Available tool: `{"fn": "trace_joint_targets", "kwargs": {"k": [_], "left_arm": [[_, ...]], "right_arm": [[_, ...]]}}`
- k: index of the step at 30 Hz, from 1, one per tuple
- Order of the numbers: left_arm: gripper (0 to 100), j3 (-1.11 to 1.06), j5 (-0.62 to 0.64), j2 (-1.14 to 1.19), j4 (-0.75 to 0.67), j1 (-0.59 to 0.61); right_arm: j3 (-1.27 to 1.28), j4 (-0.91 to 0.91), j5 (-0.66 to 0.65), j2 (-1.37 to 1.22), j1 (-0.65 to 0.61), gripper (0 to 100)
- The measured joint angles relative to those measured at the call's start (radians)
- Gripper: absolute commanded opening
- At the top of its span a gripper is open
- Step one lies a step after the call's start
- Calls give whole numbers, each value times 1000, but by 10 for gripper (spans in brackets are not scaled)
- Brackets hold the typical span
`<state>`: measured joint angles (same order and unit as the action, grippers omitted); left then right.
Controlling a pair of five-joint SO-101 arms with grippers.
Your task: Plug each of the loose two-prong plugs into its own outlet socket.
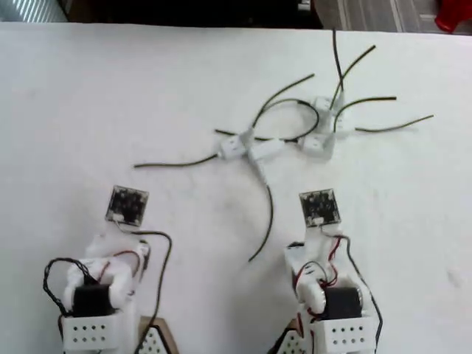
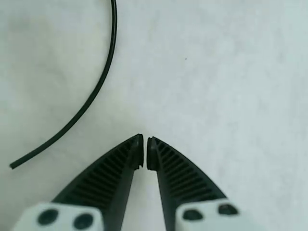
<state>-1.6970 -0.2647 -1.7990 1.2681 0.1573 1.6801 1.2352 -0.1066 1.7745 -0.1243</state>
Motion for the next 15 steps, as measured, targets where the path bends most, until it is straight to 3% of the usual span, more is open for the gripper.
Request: {"fn": "trace_joint_targets", "kwargs": {"k": [15], "left_arm": [[109,0,0,0,6,0]], "right_arm": [[0,0,0,0,0,18]]}}
